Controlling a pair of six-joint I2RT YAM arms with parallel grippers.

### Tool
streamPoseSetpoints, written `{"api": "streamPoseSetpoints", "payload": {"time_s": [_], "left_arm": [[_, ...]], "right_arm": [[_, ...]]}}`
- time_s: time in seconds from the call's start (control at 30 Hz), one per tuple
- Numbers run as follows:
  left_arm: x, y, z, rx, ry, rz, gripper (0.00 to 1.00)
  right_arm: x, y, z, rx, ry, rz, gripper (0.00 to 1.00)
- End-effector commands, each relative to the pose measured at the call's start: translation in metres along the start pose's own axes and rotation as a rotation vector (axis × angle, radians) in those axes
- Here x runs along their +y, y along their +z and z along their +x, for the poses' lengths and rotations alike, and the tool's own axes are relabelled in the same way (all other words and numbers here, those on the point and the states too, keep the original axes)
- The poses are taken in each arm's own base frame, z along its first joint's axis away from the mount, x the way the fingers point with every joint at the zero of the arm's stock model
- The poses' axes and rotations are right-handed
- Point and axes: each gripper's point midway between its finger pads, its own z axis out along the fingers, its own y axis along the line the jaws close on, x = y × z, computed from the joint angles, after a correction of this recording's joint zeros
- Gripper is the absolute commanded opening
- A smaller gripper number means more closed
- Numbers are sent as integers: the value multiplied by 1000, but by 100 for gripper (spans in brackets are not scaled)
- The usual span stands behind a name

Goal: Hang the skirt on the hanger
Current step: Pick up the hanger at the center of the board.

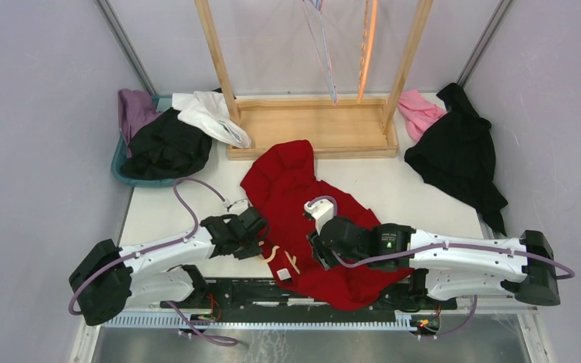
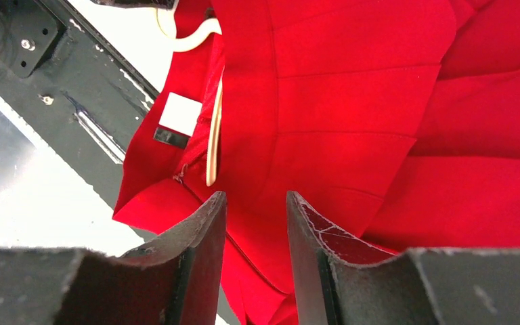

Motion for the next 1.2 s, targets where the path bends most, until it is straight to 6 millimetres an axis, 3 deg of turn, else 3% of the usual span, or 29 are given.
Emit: {"api": "streamPoseSetpoints", "payload": {"time_s": [0.0,0.1,0.37,0.57,0.77,1.07,1.17], "left_arm": [[-12,-5,-25,-96,-48,-9,18],[-15,-10,-31,-111,-32,-15,4],[-40,-49,-59,-167,11,51,3],[-67,-88,-82,-203,52,109,3],[-79,-110,-93,-233,58,150,3],[-84,-125,-96,-248,49,202,3],[-88,-131,-98,-253,44,220,3]], "right_arm": [[-8,-3,4,4,-16,28,44],[-8,-2,8,24,-23,30,44],[12,-3,12,62,-31,-76,46],[30,-14,-9,7,-3,-152,52],[40,-9,-31,-65,57,-170,55],[20,1,-57,-207,255,-241,57],[23,6,-59,-206,264,-285,56]]}}
